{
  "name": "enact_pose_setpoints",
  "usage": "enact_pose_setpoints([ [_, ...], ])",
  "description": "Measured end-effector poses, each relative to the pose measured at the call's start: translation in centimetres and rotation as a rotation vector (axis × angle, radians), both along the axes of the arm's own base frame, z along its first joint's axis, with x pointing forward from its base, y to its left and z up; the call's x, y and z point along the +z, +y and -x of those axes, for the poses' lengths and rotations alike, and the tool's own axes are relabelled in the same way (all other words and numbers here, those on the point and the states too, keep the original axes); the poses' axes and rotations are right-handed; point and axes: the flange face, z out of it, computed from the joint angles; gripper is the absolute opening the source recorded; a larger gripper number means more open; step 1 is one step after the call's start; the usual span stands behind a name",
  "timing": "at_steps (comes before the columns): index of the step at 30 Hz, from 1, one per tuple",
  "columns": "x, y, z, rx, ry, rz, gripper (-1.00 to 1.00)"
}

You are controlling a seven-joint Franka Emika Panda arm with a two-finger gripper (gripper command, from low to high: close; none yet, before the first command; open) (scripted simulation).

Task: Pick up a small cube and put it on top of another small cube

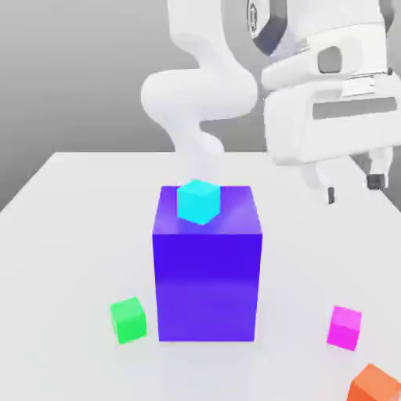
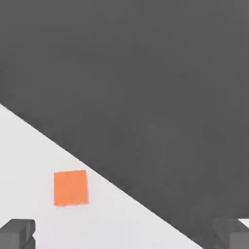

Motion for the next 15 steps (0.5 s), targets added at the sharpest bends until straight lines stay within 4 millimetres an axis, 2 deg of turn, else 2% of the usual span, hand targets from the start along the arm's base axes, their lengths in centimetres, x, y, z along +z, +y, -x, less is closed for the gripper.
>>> enact_pose_setpoints([
  [5,-9.9,5.2,3.6,0.231,0.117,0.090,0.00],
  [9,-17.2,6.4,6.9,0.373,0.205,0.160,0.00],
  [14,-23.5,6.7,7.6,0.405,0.223,0.176,0.00],
  [15,-24.5,6.7,7.7,0.405,0.224,0.176,-1.00],
])
